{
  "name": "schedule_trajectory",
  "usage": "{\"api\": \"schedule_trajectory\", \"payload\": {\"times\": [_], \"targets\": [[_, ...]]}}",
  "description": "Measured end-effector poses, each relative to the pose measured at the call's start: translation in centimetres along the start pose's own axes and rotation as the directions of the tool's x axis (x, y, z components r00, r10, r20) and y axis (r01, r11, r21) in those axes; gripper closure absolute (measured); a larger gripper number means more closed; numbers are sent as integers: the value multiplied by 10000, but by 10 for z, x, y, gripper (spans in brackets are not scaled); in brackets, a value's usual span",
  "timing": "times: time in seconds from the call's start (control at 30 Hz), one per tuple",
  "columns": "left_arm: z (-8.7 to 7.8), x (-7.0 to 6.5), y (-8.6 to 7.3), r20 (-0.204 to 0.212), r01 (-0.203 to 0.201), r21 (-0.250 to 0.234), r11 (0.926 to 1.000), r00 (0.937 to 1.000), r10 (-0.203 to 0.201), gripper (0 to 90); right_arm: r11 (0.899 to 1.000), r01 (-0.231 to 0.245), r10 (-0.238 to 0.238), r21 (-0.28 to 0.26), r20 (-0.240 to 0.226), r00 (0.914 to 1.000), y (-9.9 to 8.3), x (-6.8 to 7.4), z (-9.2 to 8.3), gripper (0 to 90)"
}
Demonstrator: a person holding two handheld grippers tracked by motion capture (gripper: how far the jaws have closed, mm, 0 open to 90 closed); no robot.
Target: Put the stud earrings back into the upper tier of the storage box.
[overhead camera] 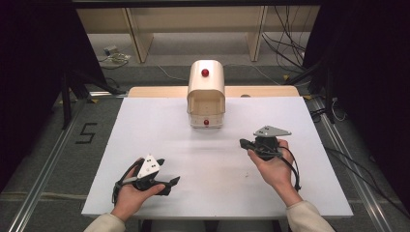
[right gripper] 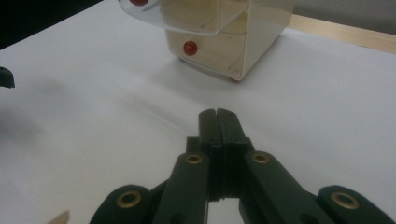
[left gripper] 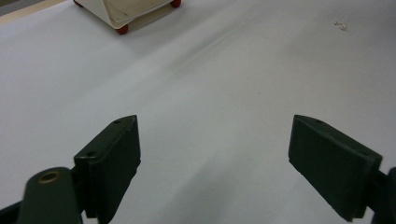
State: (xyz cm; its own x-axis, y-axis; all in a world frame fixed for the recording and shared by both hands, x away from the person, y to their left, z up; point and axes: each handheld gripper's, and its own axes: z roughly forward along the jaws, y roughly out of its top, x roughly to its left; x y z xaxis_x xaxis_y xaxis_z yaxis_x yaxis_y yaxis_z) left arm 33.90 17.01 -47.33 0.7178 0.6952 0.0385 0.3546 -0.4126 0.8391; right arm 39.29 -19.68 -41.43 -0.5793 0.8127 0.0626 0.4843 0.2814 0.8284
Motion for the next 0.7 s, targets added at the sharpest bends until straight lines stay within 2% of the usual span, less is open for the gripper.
{"api": "schedule_trajectory", "payload": {"times": [0.7], "targets": [[-1,0,0,-38,18,-30,10000,10000,-19,164,9988,76,-75,-481,26,10000,8,1,-2,900]]}}
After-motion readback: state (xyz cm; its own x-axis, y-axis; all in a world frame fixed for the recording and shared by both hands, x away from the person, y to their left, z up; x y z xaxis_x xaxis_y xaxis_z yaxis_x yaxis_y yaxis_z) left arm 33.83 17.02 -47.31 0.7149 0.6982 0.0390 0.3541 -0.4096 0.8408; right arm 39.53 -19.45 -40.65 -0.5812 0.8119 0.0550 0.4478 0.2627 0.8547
